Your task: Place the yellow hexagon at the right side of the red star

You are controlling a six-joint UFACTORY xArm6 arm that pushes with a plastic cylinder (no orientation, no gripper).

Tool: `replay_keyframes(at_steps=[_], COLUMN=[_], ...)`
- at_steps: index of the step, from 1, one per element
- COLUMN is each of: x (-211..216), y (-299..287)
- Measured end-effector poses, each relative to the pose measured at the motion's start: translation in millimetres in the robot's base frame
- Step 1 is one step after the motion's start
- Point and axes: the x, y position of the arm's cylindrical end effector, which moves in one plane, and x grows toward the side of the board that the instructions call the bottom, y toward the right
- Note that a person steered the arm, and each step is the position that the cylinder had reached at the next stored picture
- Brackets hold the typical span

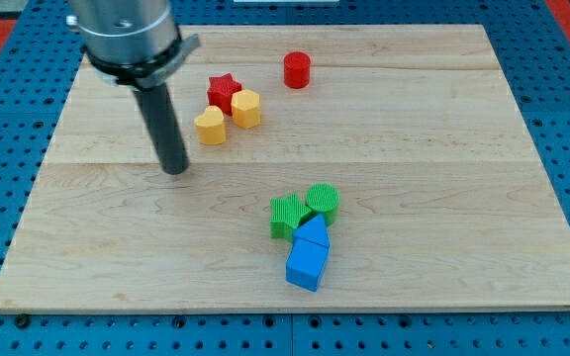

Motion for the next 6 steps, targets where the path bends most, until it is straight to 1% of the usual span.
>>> replay_keyframes(at_steps=[1,2,3,4,5,6], x=[-34.2,-65.0,-66.3,-76.6,-90.3,-90.3], y=[33.4,20.3,35.0,44.4,44.4,44.4])
